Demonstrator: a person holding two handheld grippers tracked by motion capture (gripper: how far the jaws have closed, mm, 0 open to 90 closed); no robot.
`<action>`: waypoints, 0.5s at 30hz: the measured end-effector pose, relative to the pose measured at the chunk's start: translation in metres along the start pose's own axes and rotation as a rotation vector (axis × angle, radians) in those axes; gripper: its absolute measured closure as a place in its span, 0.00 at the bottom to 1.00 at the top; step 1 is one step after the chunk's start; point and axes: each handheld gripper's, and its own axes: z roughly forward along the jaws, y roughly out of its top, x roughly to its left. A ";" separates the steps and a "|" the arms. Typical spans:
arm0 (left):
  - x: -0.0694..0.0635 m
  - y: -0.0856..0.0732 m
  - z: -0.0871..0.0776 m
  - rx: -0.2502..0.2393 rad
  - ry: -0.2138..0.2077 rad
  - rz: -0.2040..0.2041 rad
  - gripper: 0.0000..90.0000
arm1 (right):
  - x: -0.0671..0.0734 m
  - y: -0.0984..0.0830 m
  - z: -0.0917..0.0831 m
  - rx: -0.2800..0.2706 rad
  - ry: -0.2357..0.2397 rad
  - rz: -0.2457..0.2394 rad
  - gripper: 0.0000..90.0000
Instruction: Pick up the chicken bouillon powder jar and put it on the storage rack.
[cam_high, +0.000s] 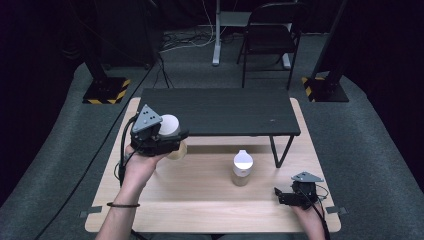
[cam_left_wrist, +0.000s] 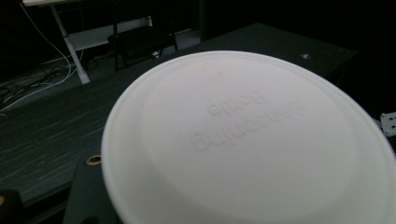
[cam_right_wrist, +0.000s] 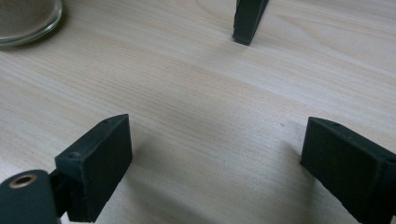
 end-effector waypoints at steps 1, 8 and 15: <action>0.001 0.003 0.000 -0.002 -0.001 -0.003 0.40 | 0.000 0.000 0.000 0.000 0.000 0.000 0.09; 0.009 0.020 0.003 -0.004 0.008 -0.015 0.40 | 0.000 0.000 0.000 0.001 0.000 0.000 0.09; 0.011 0.033 0.010 -0.004 0.042 -0.013 0.40 | 0.000 0.000 0.000 0.001 0.001 0.000 0.09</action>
